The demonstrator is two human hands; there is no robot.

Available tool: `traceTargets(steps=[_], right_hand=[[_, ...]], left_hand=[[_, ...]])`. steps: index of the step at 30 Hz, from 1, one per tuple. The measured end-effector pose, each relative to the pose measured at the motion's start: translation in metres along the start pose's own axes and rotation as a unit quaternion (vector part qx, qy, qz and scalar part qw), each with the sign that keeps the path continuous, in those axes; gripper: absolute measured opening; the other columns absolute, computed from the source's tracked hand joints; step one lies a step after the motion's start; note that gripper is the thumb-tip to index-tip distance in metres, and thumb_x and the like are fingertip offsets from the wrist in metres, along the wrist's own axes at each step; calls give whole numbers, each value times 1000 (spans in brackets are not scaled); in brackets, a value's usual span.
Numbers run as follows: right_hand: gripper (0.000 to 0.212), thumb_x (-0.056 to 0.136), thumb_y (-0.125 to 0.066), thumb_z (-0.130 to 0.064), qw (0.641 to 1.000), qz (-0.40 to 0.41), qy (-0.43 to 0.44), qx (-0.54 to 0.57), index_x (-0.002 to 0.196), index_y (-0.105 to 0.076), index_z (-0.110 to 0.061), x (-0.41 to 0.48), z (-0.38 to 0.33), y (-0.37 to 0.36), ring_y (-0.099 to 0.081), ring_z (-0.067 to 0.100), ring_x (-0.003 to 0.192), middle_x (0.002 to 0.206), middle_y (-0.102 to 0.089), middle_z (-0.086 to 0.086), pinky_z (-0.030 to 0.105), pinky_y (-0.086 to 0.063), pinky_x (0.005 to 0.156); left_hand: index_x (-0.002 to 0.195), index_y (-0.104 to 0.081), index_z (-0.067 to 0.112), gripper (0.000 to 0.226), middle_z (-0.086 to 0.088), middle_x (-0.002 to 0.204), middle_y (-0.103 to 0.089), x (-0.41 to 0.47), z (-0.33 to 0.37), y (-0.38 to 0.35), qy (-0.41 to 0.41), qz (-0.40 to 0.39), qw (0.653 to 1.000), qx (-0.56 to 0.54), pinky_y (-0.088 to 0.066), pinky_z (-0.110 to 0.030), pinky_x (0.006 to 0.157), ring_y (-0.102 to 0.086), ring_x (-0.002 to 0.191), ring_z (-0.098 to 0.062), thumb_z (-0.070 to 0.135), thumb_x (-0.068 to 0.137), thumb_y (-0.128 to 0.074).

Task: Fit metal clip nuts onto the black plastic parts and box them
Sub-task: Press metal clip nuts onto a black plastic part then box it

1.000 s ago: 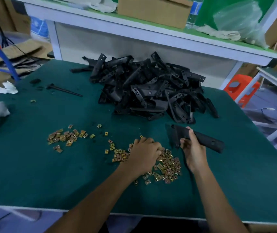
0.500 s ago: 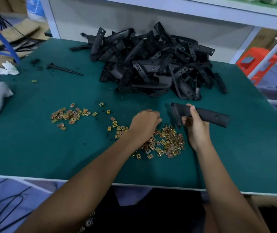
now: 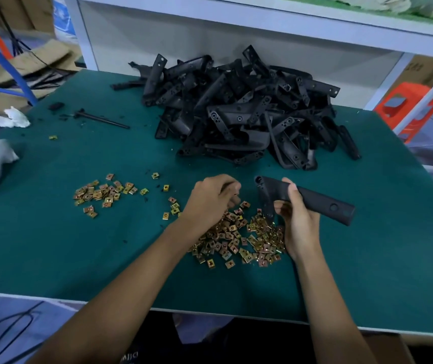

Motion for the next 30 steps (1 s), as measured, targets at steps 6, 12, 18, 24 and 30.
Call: traceTargets(steps=[6,12,18,24,30], right_hand=[[20,101,-62,-32,1000,4,-17,16,111,-79,-29,-4,0,-3,-71,17,100,109,-77,0,35,-54,88],[20,99,-64,-32,998,-21,-39,54,114,-78,-30,-22,11,-19,-69,19,115,120,-75,1,33,-55,91],[22,99,-64,-32,995,-19,-54,77,117,-76,-27,-21,11,-15,-72,23,109,117,-75,6,27,-59,78],[25,98,-65,-36,996,-25,-49,72,120,-75,-27,-20,13,-16,-70,25,113,120,-74,8,33,-59,87],[25,99,-64,-34,996,-23,-54,75,120,-75,-27,-21,13,-16,-70,25,113,120,-74,8,35,-58,89]], left_hand=[[106,-71,18,14,0,83,-76,0,-21,-4,70,-35,989,-124,-61,-25,71,-73,77,-13,28,100,-62],[98,-70,35,5,11,92,-73,3,-30,-11,94,-26,990,-106,-56,-19,76,-68,81,3,32,95,-67],[106,-66,29,10,8,90,-76,-1,-25,-17,79,-62,984,-145,-58,-29,84,-71,88,-9,24,100,-60],[102,-70,27,7,15,91,-75,-5,-25,-13,66,-47,990,-112,-51,-10,72,-68,85,2,28,96,-66],[93,-72,25,8,10,81,-74,-7,-26,-9,63,-33,993,-99,-54,-19,66,-68,68,-4,30,96,-67]])
Point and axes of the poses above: each hand's wrist, its own x-axis towards the middle knuckle, its own y-axis out of the back of the hand, z = x × y, the point moved 8 cm from there along x, towards the middle knuckle
